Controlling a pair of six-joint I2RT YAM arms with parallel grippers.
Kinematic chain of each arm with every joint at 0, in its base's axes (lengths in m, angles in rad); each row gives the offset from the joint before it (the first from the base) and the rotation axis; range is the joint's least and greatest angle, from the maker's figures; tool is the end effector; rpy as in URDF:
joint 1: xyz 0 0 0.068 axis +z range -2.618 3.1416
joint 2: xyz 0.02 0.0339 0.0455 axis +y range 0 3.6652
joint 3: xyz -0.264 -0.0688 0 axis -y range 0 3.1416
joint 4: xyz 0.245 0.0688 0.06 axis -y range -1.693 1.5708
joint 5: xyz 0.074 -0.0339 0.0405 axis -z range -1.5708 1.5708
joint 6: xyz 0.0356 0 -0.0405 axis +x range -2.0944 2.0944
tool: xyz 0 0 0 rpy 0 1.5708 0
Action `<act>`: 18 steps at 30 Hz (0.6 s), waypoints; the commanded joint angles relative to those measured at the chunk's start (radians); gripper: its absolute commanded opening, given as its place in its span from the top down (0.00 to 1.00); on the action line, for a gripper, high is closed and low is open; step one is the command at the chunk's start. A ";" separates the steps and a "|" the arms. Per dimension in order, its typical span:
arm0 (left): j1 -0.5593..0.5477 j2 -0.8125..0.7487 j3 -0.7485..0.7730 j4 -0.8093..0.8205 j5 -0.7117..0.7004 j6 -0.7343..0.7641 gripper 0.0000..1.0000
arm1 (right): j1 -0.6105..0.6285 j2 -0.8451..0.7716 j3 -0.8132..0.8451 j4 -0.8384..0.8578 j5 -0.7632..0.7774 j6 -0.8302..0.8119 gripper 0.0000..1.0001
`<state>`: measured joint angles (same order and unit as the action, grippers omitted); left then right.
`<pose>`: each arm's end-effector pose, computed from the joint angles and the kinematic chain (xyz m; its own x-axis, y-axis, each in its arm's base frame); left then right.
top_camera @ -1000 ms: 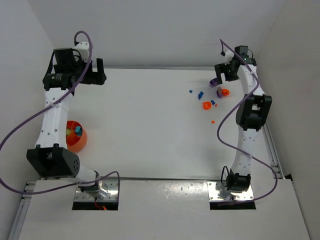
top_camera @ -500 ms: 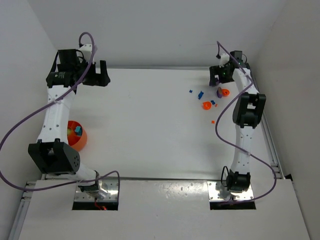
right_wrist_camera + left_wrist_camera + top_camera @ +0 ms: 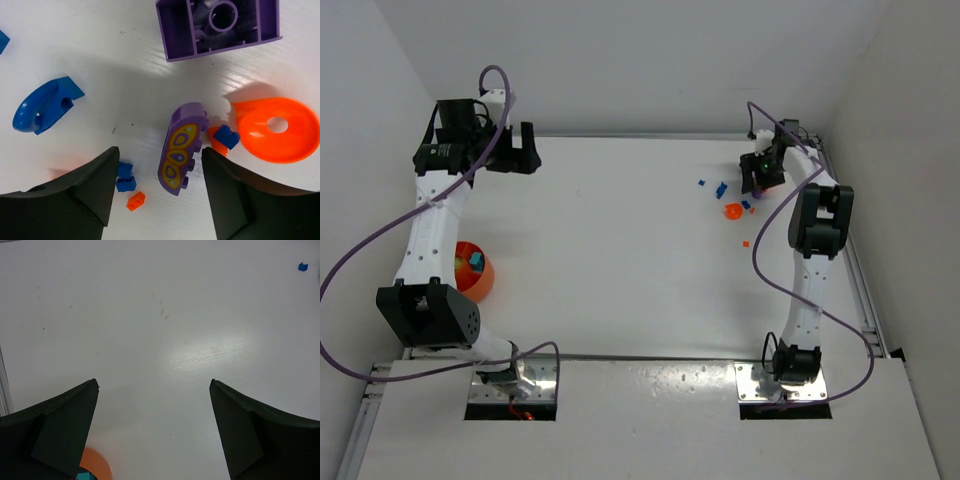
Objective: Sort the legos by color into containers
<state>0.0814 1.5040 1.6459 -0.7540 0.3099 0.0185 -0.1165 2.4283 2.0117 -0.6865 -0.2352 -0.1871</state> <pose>0.3246 0.0156 0.4090 -0.5694 -0.0288 -0.8215 0.1819 0.9702 -0.1601 0.5144 -0.0518 0.1450 -0.8727 -0.0800 -0.4817 -0.1564 0.9803 0.1205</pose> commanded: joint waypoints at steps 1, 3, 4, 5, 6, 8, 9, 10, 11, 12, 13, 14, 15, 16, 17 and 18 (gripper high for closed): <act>-0.014 -0.016 -0.005 0.016 0.000 0.005 0.00 | -0.006 -0.069 0.010 0.036 0.008 -0.008 0.36; -0.014 -0.027 -0.005 0.025 0.000 -0.005 0.00 | -0.006 -0.058 0.019 0.036 0.008 -0.008 0.40; -0.014 -0.027 -0.014 0.025 0.000 -0.005 0.00 | -0.006 -0.058 0.019 0.036 0.017 -0.018 0.43; -0.014 -0.036 -0.014 0.025 -0.011 -0.005 0.00 | -0.006 -0.058 0.019 0.036 0.017 -0.018 0.48; -0.014 -0.036 -0.014 0.025 -0.011 -0.005 0.00 | -0.006 -0.049 0.019 0.036 0.017 -0.031 0.51; -0.014 -0.045 -0.026 0.025 -0.029 -0.005 0.00 | -0.006 -0.049 0.009 0.036 0.017 -0.040 0.57; -0.014 -0.056 -0.038 0.025 -0.029 -0.005 0.00 | -0.006 -0.049 -0.001 0.024 0.017 -0.052 0.58; -0.014 -0.056 -0.050 0.025 -0.029 -0.005 0.00 | -0.006 -0.049 -0.013 0.024 0.017 -0.064 0.60; -0.014 -0.065 -0.051 0.025 -0.029 -0.005 0.00 | -0.006 -0.061 -0.033 0.015 0.017 -0.064 0.64; -0.014 -0.065 -0.064 0.034 -0.029 -0.005 0.00 | -0.006 -0.075 -0.045 0.015 0.017 -0.080 0.66; -0.014 -0.076 -0.064 0.035 -0.020 -0.014 0.00 | -0.006 -0.087 -0.060 0.015 0.017 -0.089 0.70; -0.014 -0.088 -0.090 0.044 -0.003 -0.014 0.00 | -0.006 -0.103 -0.089 0.015 0.017 -0.107 0.73; -0.014 -0.088 -0.100 0.044 0.015 -0.025 0.00 | -0.006 -0.147 -0.105 0.015 -0.013 -0.121 0.79; -0.014 -0.112 -0.124 0.044 0.070 -0.025 0.00 | -0.006 -0.178 -0.144 0.015 -0.039 -0.156 0.82; -0.014 -0.125 -0.139 0.056 0.111 -0.025 0.00 | -0.006 -0.211 -0.168 0.005 -0.067 -0.178 0.83; -0.014 -0.136 -0.156 0.056 0.159 -0.025 0.00 | 0.015 -0.247 -0.191 0.005 -0.125 -0.204 0.84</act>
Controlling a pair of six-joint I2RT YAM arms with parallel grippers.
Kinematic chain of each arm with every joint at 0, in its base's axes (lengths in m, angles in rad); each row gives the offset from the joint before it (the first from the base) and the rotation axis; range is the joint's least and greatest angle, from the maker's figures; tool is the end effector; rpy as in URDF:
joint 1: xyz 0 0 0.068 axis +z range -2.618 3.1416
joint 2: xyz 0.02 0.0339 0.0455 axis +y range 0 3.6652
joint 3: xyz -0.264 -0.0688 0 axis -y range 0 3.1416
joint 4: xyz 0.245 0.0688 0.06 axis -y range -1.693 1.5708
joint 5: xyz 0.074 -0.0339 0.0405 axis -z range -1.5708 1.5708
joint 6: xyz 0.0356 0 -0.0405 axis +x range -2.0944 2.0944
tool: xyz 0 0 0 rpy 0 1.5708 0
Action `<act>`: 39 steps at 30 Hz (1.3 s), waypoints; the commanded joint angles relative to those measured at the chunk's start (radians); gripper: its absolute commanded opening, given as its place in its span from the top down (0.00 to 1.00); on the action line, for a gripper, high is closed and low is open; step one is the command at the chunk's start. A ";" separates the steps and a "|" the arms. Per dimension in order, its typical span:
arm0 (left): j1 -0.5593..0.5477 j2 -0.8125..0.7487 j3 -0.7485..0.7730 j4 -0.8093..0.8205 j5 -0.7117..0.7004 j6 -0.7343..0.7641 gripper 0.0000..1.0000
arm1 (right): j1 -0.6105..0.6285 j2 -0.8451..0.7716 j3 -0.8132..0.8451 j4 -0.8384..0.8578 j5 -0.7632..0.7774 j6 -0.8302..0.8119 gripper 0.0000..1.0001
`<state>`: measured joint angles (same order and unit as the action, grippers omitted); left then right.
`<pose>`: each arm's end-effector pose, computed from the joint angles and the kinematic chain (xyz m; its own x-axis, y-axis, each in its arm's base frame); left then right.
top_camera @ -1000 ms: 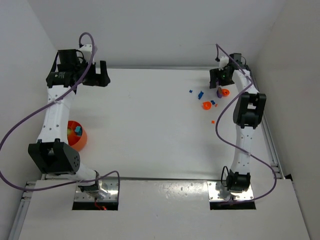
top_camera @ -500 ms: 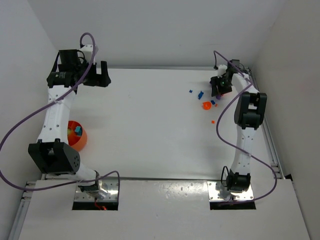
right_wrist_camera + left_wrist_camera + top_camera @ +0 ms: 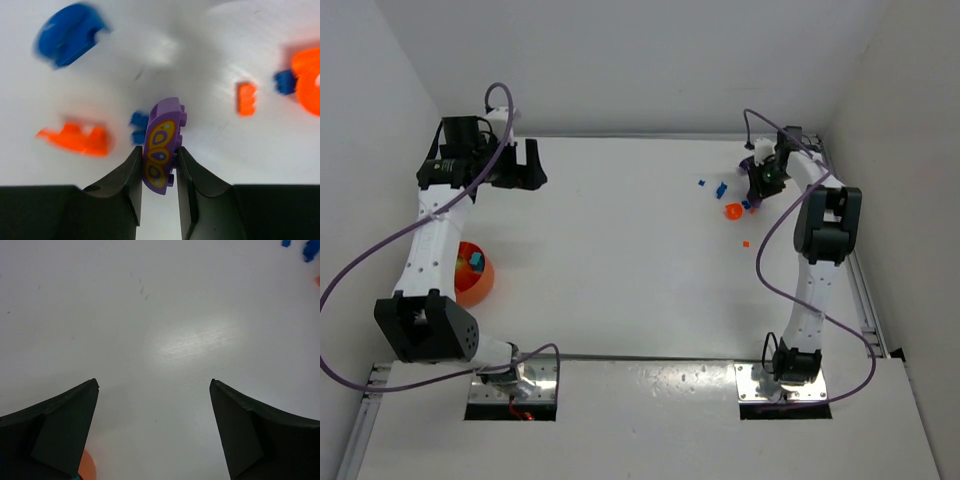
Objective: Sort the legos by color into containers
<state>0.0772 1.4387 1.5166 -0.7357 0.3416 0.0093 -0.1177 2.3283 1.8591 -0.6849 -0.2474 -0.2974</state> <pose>0.3099 0.0120 0.3883 -0.6078 -0.0382 -0.7932 0.1973 0.9603 -0.1974 0.4886 -0.0490 0.1488 -0.8728 -0.1829 -0.4526 -0.2514 0.9632 0.0955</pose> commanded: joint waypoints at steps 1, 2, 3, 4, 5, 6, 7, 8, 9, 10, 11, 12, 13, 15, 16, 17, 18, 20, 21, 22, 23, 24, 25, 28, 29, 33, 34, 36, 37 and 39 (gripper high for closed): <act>-0.010 -0.083 -0.045 0.038 0.178 0.007 0.00 | 0.026 -0.224 -0.066 -0.007 -0.145 -0.123 0.86; -0.010 -0.093 -0.080 0.047 0.280 0.018 0.00 | 0.039 -0.263 -0.110 -0.021 -0.229 -0.179 0.86; -0.010 -0.113 -0.096 0.056 0.328 0.018 0.00 | 0.076 -0.292 -0.119 -0.043 -0.277 -0.201 0.86; -0.019 -0.113 -0.113 0.065 0.371 0.029 0.00 | 0.096 -0.314 -0.120 -0.098 -0.318 -0.213 0.88; -0.031 -0.127 -0.143 0.090 0.405 0.020 0.02 | 0.117 -0.328 -0.097 -0.134 -0.408 -0.213 0.88; -0.031 -0.127 -0.159 0.107 0.474 0.009 0.02 | 0.160 -0.328 -0.078 -0.172 -0.458 -0.213 0.88; -0.042 -0.138 -0.174 0.126 0.511 -0.005 0.03 | 0.180 -0.328 -0.055 -0.209 -0.514 -0.213 0.88; -0.053 -0.138 -0.209 0.178 0.548 -0.052 0.03 | 0.202 -0.328 -0.002 -0.291 -0.629 -0.194 0.88; -0.053 -0.138 -0.226 0.206 0.618 -0.077 0.05 | 0.222 -0.295 0.024 -0.327 -0.686 -0.183 0.88; -0.065 -0.138 -0.243 0.234 0.651 -0.101 0.06 | 0.263 -0.278 0.050 -0.359 -0.743 -0.174 0.88; -0.065 -0.138 -0.259 0.266 0.674 -0.129 0.06 | 0.283 -0.264 0.087 -0.395 -0.848 -0.160 0.88; -0.091 -0.138 -0.281 0.321 0.683 -0.184 0.08 | 0.302 -0.251 0.100 -0.395 -0.895 -0.113 0.88; -0.091 -0.138 -0.282 0.338 0.683 -0.205 0.10 | 0.340 -0.222 0.129 -0.395 -0.930 -0.085 0.88; -0.103 -0.126 -0.282 0.384 0.694 -0.267 0.11 | 0.375 -0.199 0.141 -0.348 -1.009 0.016 0.88; -0.103 -0.112 -0.282 0.400 0.703 -0.288 0.11 | 0.409 -0.199 0.141 -0.314 -1.018 0.050 0.88; -0.115 -0.112 -0.282 0.413 0.703 -0.322 0.13 | 0.426 -0.199 0.141 -0.259 -1.038 0.078 0.88; -0.116 -0.101 -0.282 0.438 0.703 -0.337 0.13 | 0.441 -0.199 0.141 -0.236 -1.047 0.134 0.88; -0.126 -0.089 -0.282 0.459 0.703 -0.364 0.16 | 0.484 -0.199 0.150 -0.132 -1.087 0.213 0.88; -0.138 -0.074 -0.282 0.484 0.703 -0.385 0.16 | 0.498 -0.199 0.134 -0.087 -1.099 0.298 0.88; -0.139 -0.061 -0.282 0.495 0.712 -0.396 0.18 | 0.510 -0.199 0.109 -0.047 -1.121 0.338 0.88; -0.151 -0.061 -0.282 0.495 0.712 -0.396 0.19 | 0.532 -0.199 0.100 -0.006 -1.133 0.378 0.88; -0.168 -0.051 -0.282 0.495 0.712 -0.396 0.19 | 0.541 -0.199 0.091 0.074 -1.157 0.459 0.88; -0.177 -0.050 -0.282 0.504 0.712 -0.396 0.20 | 0.541 -0.199 0.075 0.118 -1.167 0.501 0.88; -0.203 -0.041 -0.303 0.504 0.712 -0.396 0.21 | 0.582 -0.199 0.075 0.225 -1.196 0.596 0.88; -0.203 -0.041 -0.303 0.504 0.712 -0.396 0.23 | 0.596 -0.199 0.075 0.225 -1.196 0.596 0.88; -0.223 -0.041 -0.321 0.504 0.721 -0.396 0.32 | 0.618 -0.199 0.075 0.243 -1.185 0.596 0.88; -0.223 -0.041 -0.322 0.504 0.721 -0.396 0.34 | 0.618 -0.199 0.075 0.243 -1.185 0.596 0.88; -0.223 -0.050 -0.334 0.504 0.732 -0.396 0.42 | 0.628 -0.199 0.086 0.243 -1.176 0.596 0.88; -0.223 -0.050 -0.334 0.504 0.741 -0.396 0.45 | 0.638 -0.199 0.086 0.243 -1.166 0.596 0.88; -0.223 -0.060 -0.345 0.504 0.751 -0.396 0.55 | 0.638 -0.190 0.098 0.243 -1.156 0.596 0.88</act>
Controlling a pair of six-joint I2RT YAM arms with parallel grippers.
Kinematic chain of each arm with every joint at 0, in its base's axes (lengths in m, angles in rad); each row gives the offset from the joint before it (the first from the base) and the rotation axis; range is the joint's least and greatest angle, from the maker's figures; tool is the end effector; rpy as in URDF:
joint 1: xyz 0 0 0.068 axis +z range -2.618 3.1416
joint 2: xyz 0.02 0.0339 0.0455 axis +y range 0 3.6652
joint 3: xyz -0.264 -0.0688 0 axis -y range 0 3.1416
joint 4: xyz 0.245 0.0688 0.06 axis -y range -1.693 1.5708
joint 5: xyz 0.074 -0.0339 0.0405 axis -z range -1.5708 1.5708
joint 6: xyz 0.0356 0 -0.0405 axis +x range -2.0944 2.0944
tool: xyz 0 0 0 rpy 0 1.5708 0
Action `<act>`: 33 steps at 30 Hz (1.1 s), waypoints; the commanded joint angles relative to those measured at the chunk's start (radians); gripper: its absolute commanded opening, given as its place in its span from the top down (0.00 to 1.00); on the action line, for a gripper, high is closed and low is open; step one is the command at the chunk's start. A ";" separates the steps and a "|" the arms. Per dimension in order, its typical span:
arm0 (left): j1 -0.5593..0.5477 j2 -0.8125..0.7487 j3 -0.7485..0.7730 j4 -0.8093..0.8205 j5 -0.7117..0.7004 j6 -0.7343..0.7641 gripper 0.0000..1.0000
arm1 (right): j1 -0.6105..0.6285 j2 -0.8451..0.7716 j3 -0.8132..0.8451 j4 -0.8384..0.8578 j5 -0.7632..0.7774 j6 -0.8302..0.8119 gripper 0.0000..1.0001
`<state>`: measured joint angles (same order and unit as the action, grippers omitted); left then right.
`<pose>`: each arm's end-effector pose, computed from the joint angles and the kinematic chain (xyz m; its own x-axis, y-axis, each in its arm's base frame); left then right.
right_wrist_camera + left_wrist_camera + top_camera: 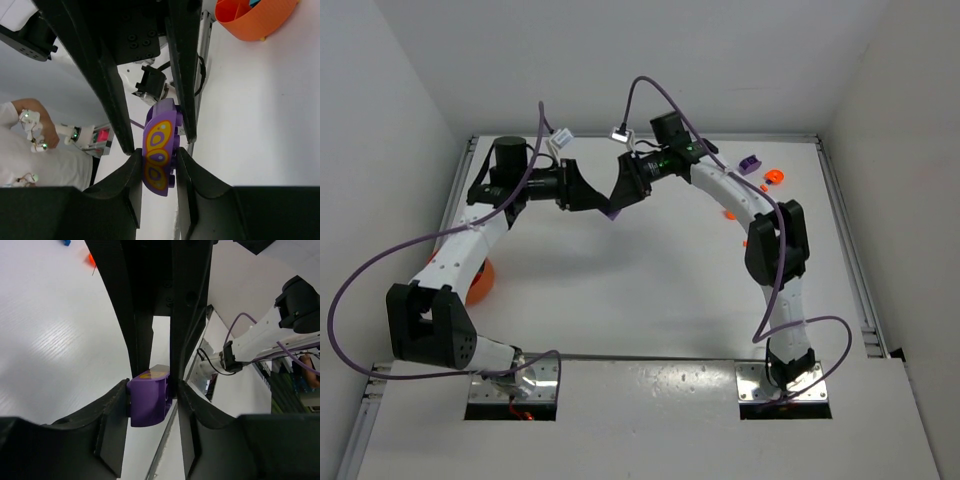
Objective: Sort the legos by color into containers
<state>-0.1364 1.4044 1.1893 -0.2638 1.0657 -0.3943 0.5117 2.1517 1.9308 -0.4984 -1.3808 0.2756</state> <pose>0.3023 -0.0729 0.3381 -0.7424 -0.0857 -0.6645 0.5958 0.3692 -0.7133 0.3995 0.2644 0.2859 -0.7532 -0.3641 -0.5478 -0.5525 -0.1018 0.8273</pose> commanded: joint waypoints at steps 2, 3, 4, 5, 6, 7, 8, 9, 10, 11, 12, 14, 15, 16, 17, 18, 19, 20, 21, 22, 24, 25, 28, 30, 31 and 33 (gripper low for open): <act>-0.009 -0.038 -0.028 0.032 0.051 0.008 0.62 | 0.008 -0.013 0.027 0.037 -0.009 0.002 0.88; -0.009 -0.047 -0.028 0.032 0.051 0.008 0.67 | 0.008 -0.013 0.027 0.028 -0.009 -0.009 0.88; -0.009 -0.047 -0.039 0.032 0.060 0.008 0.70 | 0.008 -0.013 0.027 -0.007 0.005 -0.025 0.88; -0.009 -0.056 -0.048 0.032 0.060 0.008 0.73 | 0.008 -0.013 0.037 -0.037 0.028 -0.082 0.88; -0.009 -0.056 -0.048 0.032 0.071 0.008 0.75 | 0.008 -0.013 0.051 -0.073 0.040 -0.119 0.88; -0.009 -0.070 -0.048 0.032 0.080 0.008 0.79 | 0.008 -0.013 0.060 -0.110 0.055 -0.157 0.88; 0.000 -0.070 -0.059 0.032 0.080 0.008 0.81 | 0.008 -0.013 0.071 -0.164 0.077 -0.214 0.88; 0.000 -0.070 -0.059 0.032 0.080 0.008 0.82 | 0.008 -0.013 0.071 -0.179 0.077 -0.229 0.88; 0.000 -0.079 -0.069 0.032 0.080 0.008 0.85 | 0.008 -0.013 0.071 -0.190 0.087 -0.240 0.88; 0.000 -0.079 -0.069 0.032 0.080 0.008 0.86 | 0.008 -0.013 0.071 -0.204 0.088 -0.240 0.88; 0.010 -0.090 -0.069 0.032 0.080 0.008 0.88 | 0.008 -0.022 0.071 -0.215 0.097 -0.266 0.88; 0.023 -0.099 -0.069 0.032 0.080 0.008 0.93 | 0.008 -0.033 0.071 -0.271 0.138 -0.301 0.73; 0.047 -0.099 -0.069 0.020 0.080 0.008 0.94 | -0.001 -0.033 0.071 -0.299 0.161 -0.350 0.66; 0.064 -0.108 -0.054 0.009 0.068 0.008 0.94 | -0.001 -0.045 0.071 -0.330 0.220 -0.383 0.50; 0.084 -0.108 -0.037 -0.014 0.059 0.023 0.94 | -0.013 -0.062 0.071 -0.357 0.250 -0.412 0.45; 0.128 -0.108 0.014 -0.087 0.028 0.073 0.95 | -0.013 -0.084 0.053 -0.406 0.323 -0.465 0.36; 0.151 -0.117 0.045 -0.133 0.007 0.106 0.95 | -0.013 -0.084 0.040 -0.423 0.365 -0.483 0.36; 0.176 -0.117 0.079 -0.184 -0.021 0.141 0.95 | -0.025 -0.110 0.027 -0.437 0.400 -0.502 0.33; 0.223 -0.117 0.113 -0.240 -0.057 0.213 0.95 | -0.039 -0.110 0.017 -0.472 0.429 -0.527 0.31; 0.242 -0.108 0.180 -0.352 -0.144 0.250 0.95 | -0.053 -0.125 0.008 -0.482 0.498 -0.547 0.30; 0.286 -0.093 0.269 -0.502 -0.363 0.332 0.96 | -0.071 -0.134 -0.021 -0.482 0.564 -0.547 0.29; 0.287 -0.076 0.291 -0.541 -0.454 0.348 0.98 | -0.082 -0.135 -0.021 -0.482 0.581 -0.547 0.29; 0.352 -0.064 0.305 -0.600 -0.783 0.348 0.99 | -0.117 -0.125 -0.021 -0.482 0.644 -0.547 0.26; 0.386 -0.053 0.305 -0.623 -0.901 0.348 0.99 | -0.131 -0.099 0.020 -0.511 0.669 -0.559 0.26; 0.412 -0.053 0.305 -0.647 -0.994 0.348 0.99 | -0.143 -0.080 0.033 -0.511 0.669 -0.569 0.26; 0.443 -0.039 0.305 -0.658 -1.053 0.348 1.00 | -0.153 -0.052 0.097 -0.573 0.690 -0.585 0.26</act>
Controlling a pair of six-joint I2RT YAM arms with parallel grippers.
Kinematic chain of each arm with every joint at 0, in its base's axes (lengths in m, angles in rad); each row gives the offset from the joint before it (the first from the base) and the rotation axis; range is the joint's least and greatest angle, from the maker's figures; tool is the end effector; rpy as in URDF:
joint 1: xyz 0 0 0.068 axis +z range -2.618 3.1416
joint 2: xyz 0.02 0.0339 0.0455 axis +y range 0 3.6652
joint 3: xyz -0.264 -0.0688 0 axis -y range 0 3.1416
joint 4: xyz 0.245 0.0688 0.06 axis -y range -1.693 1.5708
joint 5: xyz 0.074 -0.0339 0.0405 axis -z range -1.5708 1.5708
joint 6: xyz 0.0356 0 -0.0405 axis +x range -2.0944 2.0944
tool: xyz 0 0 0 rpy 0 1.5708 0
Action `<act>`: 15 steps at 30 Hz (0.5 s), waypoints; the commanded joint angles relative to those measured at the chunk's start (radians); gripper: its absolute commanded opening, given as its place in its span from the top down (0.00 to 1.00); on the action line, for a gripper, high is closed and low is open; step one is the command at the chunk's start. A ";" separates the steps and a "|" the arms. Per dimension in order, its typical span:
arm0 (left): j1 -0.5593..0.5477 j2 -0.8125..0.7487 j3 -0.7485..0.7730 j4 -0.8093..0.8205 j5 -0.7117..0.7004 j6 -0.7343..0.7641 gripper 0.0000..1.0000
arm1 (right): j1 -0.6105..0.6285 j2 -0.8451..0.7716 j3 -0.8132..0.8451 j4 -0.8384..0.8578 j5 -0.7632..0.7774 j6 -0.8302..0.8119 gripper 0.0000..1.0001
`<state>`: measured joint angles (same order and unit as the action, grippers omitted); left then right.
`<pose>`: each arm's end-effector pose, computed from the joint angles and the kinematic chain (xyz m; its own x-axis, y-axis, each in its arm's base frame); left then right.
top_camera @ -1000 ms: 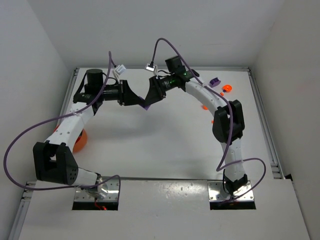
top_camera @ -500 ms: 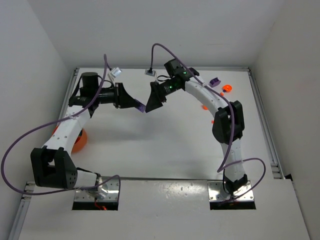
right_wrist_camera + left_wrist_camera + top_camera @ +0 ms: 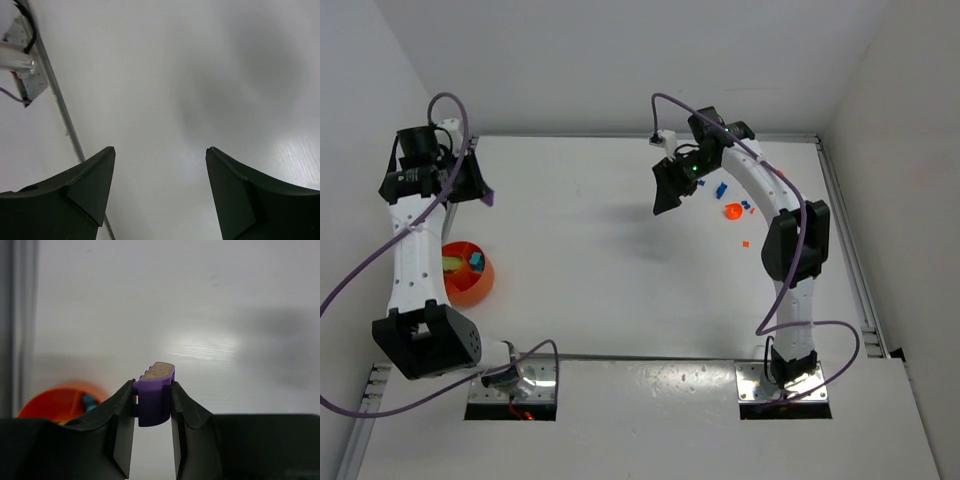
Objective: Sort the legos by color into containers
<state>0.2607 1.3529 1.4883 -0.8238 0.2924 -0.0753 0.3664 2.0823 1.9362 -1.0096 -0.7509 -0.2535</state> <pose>0.2742 0.0625 0.3951 -0.6097 -0.2372 -0.7563 -0.0778 0.9675 -0.2407 0.4027 0.1806 0.2759 -0.6969 -0.4638 -0.5470 -0.7165 0.4831 0.5033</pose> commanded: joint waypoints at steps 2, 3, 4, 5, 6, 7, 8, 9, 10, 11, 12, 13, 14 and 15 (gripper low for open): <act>0.092 0.012 -0.026 -0.098 -0.321 0.029 1.00 | -0.007 0.080 0.189 -0.115 0.070 -0.075 0.26; 0.107 0.012 -0.039 -0.098 -0.331 0.029 1.00 | -0.007 0.097 0.214 -0.132 0.070 -0.084 0.26; 0.136 0.012 -0.060 -0.083 -0.331 0.029 1.00 | -0.017 0.110 0.233 -0.144 0.070 -0.084 0.26; 0.149 0.012 -0.060 -0.083 -0.344 0.029 1.00 | -0.017 0.119 0.247 -0.144 0.079 -0.084 0.26; 0.158 0.012 -0.075 -0.071 -0.345 0.029 1.00 | -0.017 0.119 0.256 -0.144 0.079 -0.084 0.26; 0.172 0.012 -0.085 -0.060 -0.360 0.029 1.00 | -0.017 0.119 0.256 -0.144 0.079 -0.084 0.26; 0.172 0.021 -0.106 -0.040 -0.369 0.029 1.00 | -0.017 0.119 0.256 -0.144 0.079 -0.075 0.25; 0.181 0.022 -0.106 -0.040 -0.381 0.029 1.00 | -0.017 0.128 0.256 -0.135 0.079 -0.075 0.25; 0.181 0.032 -0.120 -0.040 -0.381 0.029 1.00 | -0.017 0.128 0.256 -0.135 0.079 -0.075 0.25; 0.190 0.032 -0.135 -0.026 -0.390 0.029 1.00 | -0.017 0.128 0.256 -0.135 0.079 -0.075 0.25; 0.199 0.032 -0.144 -0.015 -0.391 0.029 1.00 | -0.017 0.128 0.256 -0.135 0.079 -0.075 0.25; 0.199 0.032 -0.157 -0.006 -0.391 0.029 1.00 | -0.017 0.128 0.247 -0.135 0.079 -0.075 0.25; 0.209 0.032 -0.175 0.006 -0.391 0.029 1.00 | -0.017 0.128 0.247 -0.135 0.088 -0.075 0.25; 0.209 0.032 -0.184 0.006 -0.401 0.029 1.00 | -0.017 0.128 0.247 -0.135 0.088 -0.075 0.25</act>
<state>0.4496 1.3842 1.3266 -0.8631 -0.0689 -0.0525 0.3500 2.2105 2.1494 -1.1397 -0.6655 -0.3126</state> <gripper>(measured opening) 0.349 0.746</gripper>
